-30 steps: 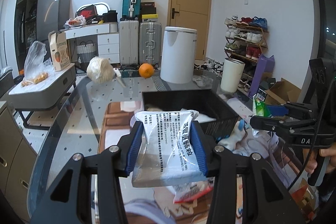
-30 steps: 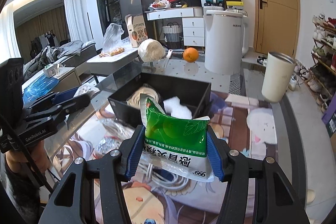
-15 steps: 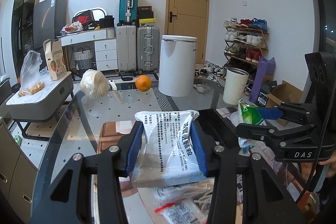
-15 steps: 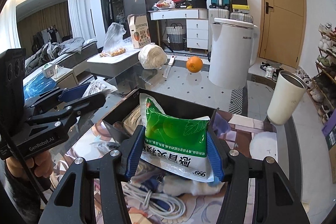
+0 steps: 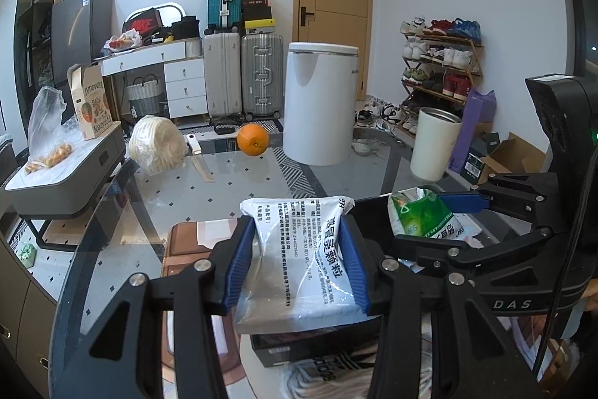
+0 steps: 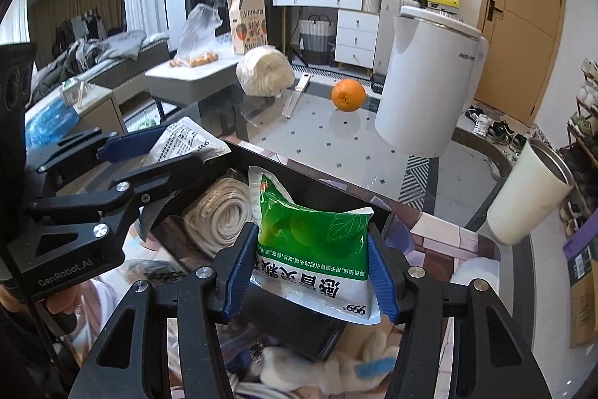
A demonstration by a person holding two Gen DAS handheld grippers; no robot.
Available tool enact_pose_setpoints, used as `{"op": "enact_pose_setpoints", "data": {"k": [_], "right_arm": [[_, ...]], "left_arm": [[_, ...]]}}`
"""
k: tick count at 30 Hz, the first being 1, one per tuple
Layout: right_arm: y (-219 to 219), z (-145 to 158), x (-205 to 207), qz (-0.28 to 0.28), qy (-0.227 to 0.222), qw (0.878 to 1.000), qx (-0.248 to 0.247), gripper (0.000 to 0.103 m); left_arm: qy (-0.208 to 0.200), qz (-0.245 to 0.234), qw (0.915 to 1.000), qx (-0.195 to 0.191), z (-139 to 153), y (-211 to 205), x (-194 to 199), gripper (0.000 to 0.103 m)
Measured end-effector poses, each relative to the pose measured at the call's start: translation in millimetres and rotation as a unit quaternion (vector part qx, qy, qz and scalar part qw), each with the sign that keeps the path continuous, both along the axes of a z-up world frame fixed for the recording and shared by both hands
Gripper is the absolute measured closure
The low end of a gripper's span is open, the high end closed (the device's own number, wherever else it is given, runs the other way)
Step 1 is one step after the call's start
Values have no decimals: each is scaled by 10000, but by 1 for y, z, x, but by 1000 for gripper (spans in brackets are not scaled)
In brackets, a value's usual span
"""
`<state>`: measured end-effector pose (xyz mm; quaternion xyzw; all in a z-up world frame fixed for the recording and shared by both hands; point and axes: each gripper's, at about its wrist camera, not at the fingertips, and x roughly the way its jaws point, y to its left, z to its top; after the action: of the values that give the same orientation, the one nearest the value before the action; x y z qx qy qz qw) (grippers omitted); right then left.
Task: Organize soft objects
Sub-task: 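Carry the white packet and green packet over the black box with both grippers, then open both grippers to drop the packets into the box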
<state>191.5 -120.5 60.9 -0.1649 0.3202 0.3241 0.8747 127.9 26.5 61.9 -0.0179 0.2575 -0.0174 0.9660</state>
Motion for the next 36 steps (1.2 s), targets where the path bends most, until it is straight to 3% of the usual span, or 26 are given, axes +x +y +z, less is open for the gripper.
{"op": "enact_pose_setpoints", "data": {"k": [21,28,36], "right_arm": [[41,-33,37,331,319,9948,-907,46],[42,-32,40,465,383,9933,-984,26],[25,-19,21,326,-142,9939,-1046,21]], "left_arm": [[294,-84,9995,-12,-16,3,16,58],[391,-204,9990,5,-21,-1,22,58],[522,-289,9982,-15,-26,-6,26,56]]}}
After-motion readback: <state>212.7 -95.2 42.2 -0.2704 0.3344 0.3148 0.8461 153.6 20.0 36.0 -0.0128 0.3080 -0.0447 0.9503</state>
